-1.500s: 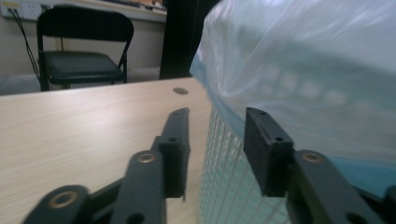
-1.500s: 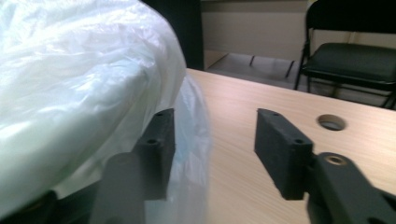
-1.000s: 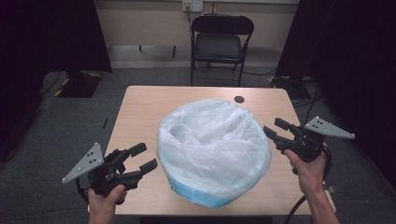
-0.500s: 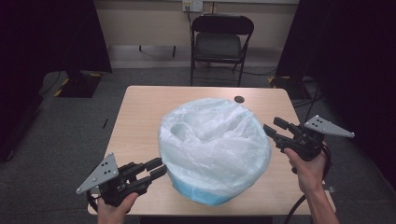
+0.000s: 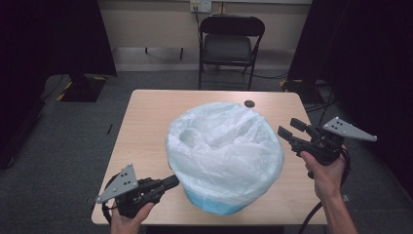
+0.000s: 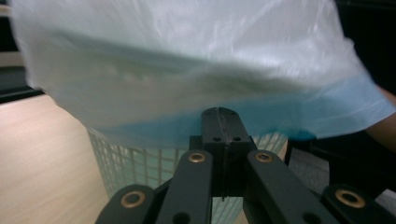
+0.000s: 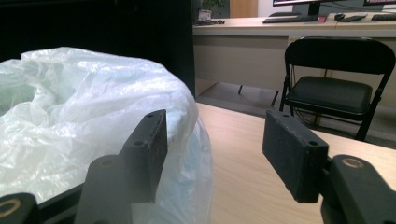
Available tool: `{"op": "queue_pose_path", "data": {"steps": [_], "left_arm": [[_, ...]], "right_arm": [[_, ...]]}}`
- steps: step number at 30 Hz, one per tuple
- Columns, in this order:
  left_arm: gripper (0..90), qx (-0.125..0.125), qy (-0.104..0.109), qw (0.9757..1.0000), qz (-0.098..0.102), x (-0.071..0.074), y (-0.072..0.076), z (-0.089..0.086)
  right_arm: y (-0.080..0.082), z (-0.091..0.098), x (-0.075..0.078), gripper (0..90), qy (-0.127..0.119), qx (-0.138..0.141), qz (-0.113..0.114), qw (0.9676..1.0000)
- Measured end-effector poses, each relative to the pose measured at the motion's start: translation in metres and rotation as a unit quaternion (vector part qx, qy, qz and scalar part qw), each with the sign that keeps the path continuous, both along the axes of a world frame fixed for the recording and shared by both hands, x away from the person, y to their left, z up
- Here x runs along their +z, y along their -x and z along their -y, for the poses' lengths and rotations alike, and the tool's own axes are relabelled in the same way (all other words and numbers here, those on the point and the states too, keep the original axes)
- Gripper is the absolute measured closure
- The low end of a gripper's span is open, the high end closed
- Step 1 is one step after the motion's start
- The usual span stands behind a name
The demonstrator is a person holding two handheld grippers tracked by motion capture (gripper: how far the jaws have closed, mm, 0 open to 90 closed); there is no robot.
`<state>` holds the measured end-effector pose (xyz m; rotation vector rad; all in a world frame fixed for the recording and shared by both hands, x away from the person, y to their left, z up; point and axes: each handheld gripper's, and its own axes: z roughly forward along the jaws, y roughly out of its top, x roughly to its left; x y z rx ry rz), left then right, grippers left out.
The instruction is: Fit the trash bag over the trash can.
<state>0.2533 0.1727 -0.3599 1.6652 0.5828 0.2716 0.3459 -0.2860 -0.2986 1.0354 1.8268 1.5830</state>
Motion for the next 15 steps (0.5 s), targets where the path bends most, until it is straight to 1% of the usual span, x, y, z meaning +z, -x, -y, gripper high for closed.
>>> {"op": "queue_pose_path", "data": {"steps": [1,2,4,5,6,7,8,9,10,11,12,14,15], "left_arm": [[90.0,0.0,-0.003,1.0,-0.005,-0.002,-0.001,0.003],[90.0,0.001,-0.002,1.0,-0.007,-0.004,-0.002,0.003],[90.0,0.008,0.002,0.9999,-0.012,-0.006,-0.005,0.002],[90.0,0.011,0.011,0.9998,-0.013,-0.004,-0.005,-0.001],[83.8,0.014,0.011,0.9998,-0.011,-0.002,-0.004,-0.004],[77.6,0.014,0.018,0.9997,-0.006,0.001,-0.003,-0.008],[74.6,0.014,0.025,0.9996,-0.005,0.004,0.0,-0.011],[70.2,0.017,0.029,0.9994,0.001,0.008,0.003,-0.014],[64.3,0.02,0.032,0.9993,0.006,0.013,0.007,-0.017],[60.5,0.023,0.039,0.9989,0.013,0.016,0.01,-0.017],[56.8,0.022,0.044,0.9987,0.012,0.018,0.012,-0.017],[45.7,0.029,0.049,0.9983,0.013,0.021,0.017,-0.014],[41.1,0.027,0.05,0.9983,0.012,0.021,0.018,-0.011]], "right_arm": [[0.001,0.0,0.002,39.4,-0.002,-0.003,0.002,1.0],[0.004,0.0,0.007,37.9,-0.011,0.002,0.009,0.9999],[0.007,-0.003,0.011,37.5,-0.021,0.023,0.014,0.9994],[0.01,-0.007,0.013,37.5,-0.018,0.036,0.019,0.999],[0.014,-0.013,0.014,37.5,-0.01,0.047,0.024,0.9985],[0.017,-0.016,0.015,37.8,-0.008,0.058,0.025,0.998],[0.02,-0.021,0.016,38.7,-0.007,0.072,0.026,0.9971],[0.023,-0.025,0.018,39.5,-0.006,0.084,0.027,0.996],[0.026,-0.029,0.019,42.3,-0.007,0.1,0.029,0.9945],[0.031,-0.034,0.022,46.3,-0.007,0.12,0.035,0.9921],[0.035,-0.038,0.024,48.2,-0.004,0.135,0.04,0.99],[0.04,-0.047,0.026,48.6,-0.005,0.16,0.038,0.9863],[0.043,-0.053,0.026,48.8,-0.004,0.175,0.034,0.9841]]}}
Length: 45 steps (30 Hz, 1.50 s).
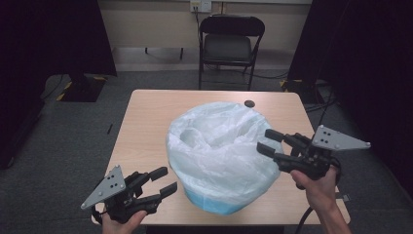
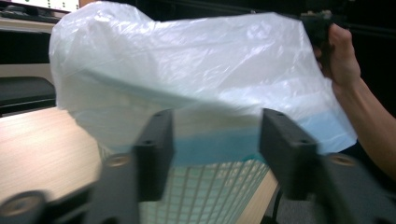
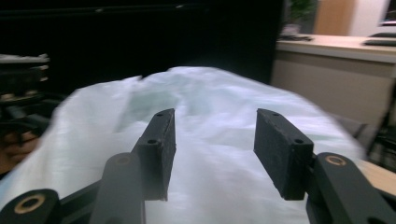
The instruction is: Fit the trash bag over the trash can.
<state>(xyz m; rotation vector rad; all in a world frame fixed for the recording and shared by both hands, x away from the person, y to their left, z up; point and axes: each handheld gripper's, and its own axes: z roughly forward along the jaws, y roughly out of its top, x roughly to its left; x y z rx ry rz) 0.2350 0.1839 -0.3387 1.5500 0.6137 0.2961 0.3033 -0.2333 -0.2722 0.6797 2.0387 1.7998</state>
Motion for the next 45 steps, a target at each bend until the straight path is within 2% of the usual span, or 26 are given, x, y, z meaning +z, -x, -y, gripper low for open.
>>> {"op": "queue_pose_path", "data": {"steps": [3,5,6,9,12,13,15,17,18,19,20,21,23,25,27,29,33,35,37,40,43,45], "left_arm": [[32.4,0.002,-0.001,1.0,-0.001,0.001,0.004,0.011],[29.4,0.003,0.005,1.0,-0.002,0.002,0.006,0.018],[24.4,0.004,0.005,1.0,-0.003,0.003,0.008,0.02],[20.6,0.014,0.011,0.9998,-0.005,0.004,0.009,0.023],[17.1,0.03,0.002,0.9994,-0.018,0.002,0.008,0.027],[17.1,0.026,-0.003,0.9993,-0.026,0.001,0.007,0.028],[20.1,0.034,-0.014,0.9986,-0.038,-0.002,0.005,0.032],[23.0,0.024,-0.012,0.9985,-0.048,-0.006,0.003,0.035],[30.4,0.028,-0.02,0.9981,-0.052,-0.007,0.004,0.035],[44.6,0.029,-0.028,0.9979,-0.052,-0.009,0.004,0.037],[52.0,0.033,-0.034,0.9975,-0.052,-0.011,0.004,0.037],[54.5,0.035,-0.034,0.9973,-0.056,-0.014,0.004,0.038],[66.4,0.022,-0.035,0.9971,-0.063,-0.018,0.003,0.038],[74.2,0.023,-0.042,0.9968,-0.064,-0.021,0.002,0.039],[82.3,0.019,-0.032,0.9969,-0.069,-0.023,0.0,0.038],[88.0,0.015,-0.036,0.9968,-0.07,-0.024,-0.001,0.038],[90.0,0.008,-0.039,0.9966,-0.072,-0.025,-0.001,0.038],[90.0,0.003,-0.048,0.9959,-0.076,-0.027,-0.003,0.038],[90.0,0.005,-0.061,0.9947,-0.082,-0.031,-0.006,0.039],[90.0,0.007,-0.063,0.9929,-0.101,-0.04,-0.013,0.037],[90.0,0.005,-0.088,0.99,-0.11,-0.049,-0.016,0.038],[90.0,0.001,-0.091,0.989,-0.116,-0.055,-0.017,0.039]], "right_arm": [[0.009,-0.017,-0.002,47.0,0.012,0.039,-0.01,0.9991],[0.012,-0.025,-0.005,44.4,0.017,0.054,-0.015,0.9983],[0.013,-0.029,-0.006,43.6,0.019,0.06,-0.018,0.9979],[0.013,-0.035,-0.01,41.8,0.029,0.063,-0.018,0.9974],[0.012,-0.038,-0.011,40.9,0.034,0.061,-0.019,0.9974],[0.012,-0.039,-0.011,40.8,0.035,0.061,-0.02,0.9974],[0.013,-0.041,-0.011,39.4,0.041,0.058,-0.017,0.9973],[0.014,-0.043,-0.011,39.4,0.047,0.058,-0.016,0.9971],[0.014,-0.044,-0.011,39.4,0.049,0.058,-0.015,0.997],[0.014,-0.044,-0.011,39.3,0.049,0.057,-0.013,0.9971],[0.014,-0.045,-0.011,39.3,0.049,0.057,-0.015,0.9971],[0.014,-0.045,-0.011,39.3,0.049,0.057,-0.016,0.9971],[0.014,-0.046,-0.012,39.3,0.051,0.057,-0.015,0.997],[0.014,-0.047,-0.011,39.2,0.052,0.058,-0.014,0.9969],[0.014,-0.048,-0.012,39.1,0.056,0.058,-0.014,0.9966],[0.014,-0.05,-0.012,39.0,0.056,0.059,-0.013,0.9966],[0.015,-0.053,-0.012,38.4,0.058,0.069,-0.013,0.9959],[0.016,-0.053,-0.012,37.0,0.059,0.074,-0.013,0.9954],[0.017,-0.053,-0.012,36.6,0.06,0.072,-0.012,0.9955],[0.016,-0.053,-0.011,35.0,0.06,0.069,-0.013,0.9957],[0.014,-0.052,-0.011,34.6,0.063,0.067,-0.013,0.9956],[0.014,-0.052,-0.01,34.5,0.064,0.065,-0.012,0.9957]]}}
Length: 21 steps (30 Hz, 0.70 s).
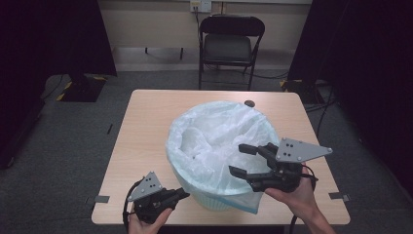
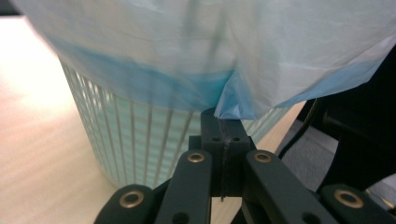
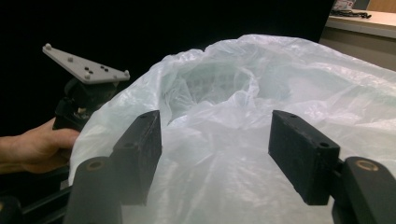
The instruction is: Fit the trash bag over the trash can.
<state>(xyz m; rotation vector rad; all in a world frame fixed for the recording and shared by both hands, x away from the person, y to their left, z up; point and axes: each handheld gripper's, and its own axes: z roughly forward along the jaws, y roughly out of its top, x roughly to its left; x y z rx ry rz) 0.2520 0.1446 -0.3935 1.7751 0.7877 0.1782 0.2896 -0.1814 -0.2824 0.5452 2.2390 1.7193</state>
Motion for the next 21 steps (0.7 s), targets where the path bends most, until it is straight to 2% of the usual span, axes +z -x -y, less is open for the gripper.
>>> {"op": "queue_pose_path", "data": {"steps": [3,4,7,8,9,10,11,14,15,20,21], "left_arm": [[90.0,0.002,-0.001,1.0,0.008,-0.003,-0.001,-0.003],[87.0,0.006,-0.002,0.9999,0.014,-0.003,-0.002,-0.005],[63.4,0.004,0.005,0.9997,0.023,-0.008,-0.005,-0.018],[62.7,0.009,0.003,0.9996,0.028,-0.01,-0.006,-0.022],[57.5,0.012,0.0,0.9994,0.033,-0.012,-0.007,-0.025],[53.5,0.01,-0.001,0.9994,0.034,-0.015,-0.009,-0.028],[53.3,0.017,-0.01,0.9991,0.037,-0.018,-0.012,-0.031],[50.8,0.04,-0.027,0.9984,0.029,-0.024,-0.025,-0.033],[50.0,0.052,-0.035,0.9975,0.033,-0.025,-0.032,-0.033],[42.3,0.094,-0.04,0.9942,0.034,-0.029,-0.061,-0.028],[38.7,0.094,-0.034,0.9945,0.033,-0.03,-0.063,-0.027]], "right_arm": [[0.0,0.002,0.002,34.2,-0.003,-0.005,0.005,1.0],[0.0,0.003,0.004,34.2,-0.005,-0.007,0.007,0.9999],[-0.001,0.009,0.01,35.3,-0.006,-0.025,0.018,0.9995],[-0.002,0.012,0.011,38.6,-0.002,-0.036,0.024,0.9991],[-0.004,0.015,0.011,42.2,0.003,-0.041,0.025,0.9988],[-0.007,0.017,0.01,42.4,0.005,-0.045,0.02,0.9988],[-0.01,0.018,0.009,42.5,0.009,-0.05,0.017,0.9986],[-0.015,0.02,0.003,42.6,0.017,-0.058,0.005,0.9982],[-0.017,0.019,0.002,42.3,0.014,-0.058,0.001,0.9982],[-0.019,0.021,0.003,40.9,0.022,-0.064,-0.005,0.9977],[-0.018,0.023,0.003,40.6,0.025,-0.065,-0.006,0.9976]]}}
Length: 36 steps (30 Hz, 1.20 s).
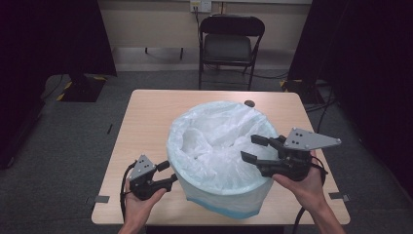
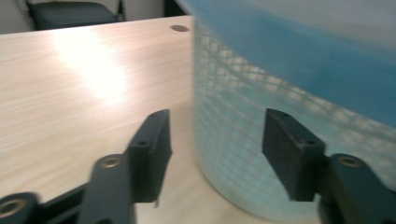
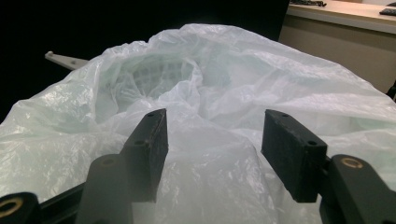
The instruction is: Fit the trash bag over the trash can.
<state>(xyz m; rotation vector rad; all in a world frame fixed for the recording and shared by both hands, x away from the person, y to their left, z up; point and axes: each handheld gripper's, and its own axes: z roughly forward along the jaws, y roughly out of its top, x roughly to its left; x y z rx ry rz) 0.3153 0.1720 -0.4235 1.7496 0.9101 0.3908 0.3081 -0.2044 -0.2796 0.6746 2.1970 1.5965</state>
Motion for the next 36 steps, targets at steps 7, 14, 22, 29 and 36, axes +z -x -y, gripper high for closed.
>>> {"op": "queue_pose_path", "data": {"steps": [7,14,22,29,36], "left_arm": [[38.0,-0.022,-0.001,0.9998,0.003,-0.007,0.0,0.015],[35.2,-0.063,0.0,0.998,0.004,-0.009,0.009,0.028],[32.4,-0.111,-0.001,0.9938,0.002,-0.008,0.022,0.041],[28.2,-0.067,-0.036,0.9969,-0.018,-0.017,0.011,0.009],[27.8,0.002,-0.079,0.9933,-0.084,-0.053,-0.016,-0.029]], "right_arm": [[0.004,0.014,-0.004,39.2,0.009,-0.007,-0.016,0.9998],[0.01,0.027,-0.007,37.9,0.027,-0.015,-0.025,0.9992],[0.014,0.037,-0.012,38.1,0.054,-0.011,-0.043,0.9976],[0.02,0.036,0.022,33.6,0.027,-0.012,0.01,0.9995],[-0.008,0.009,0.058,35.8,0.042,0.003,0.021,0.9989]]}}
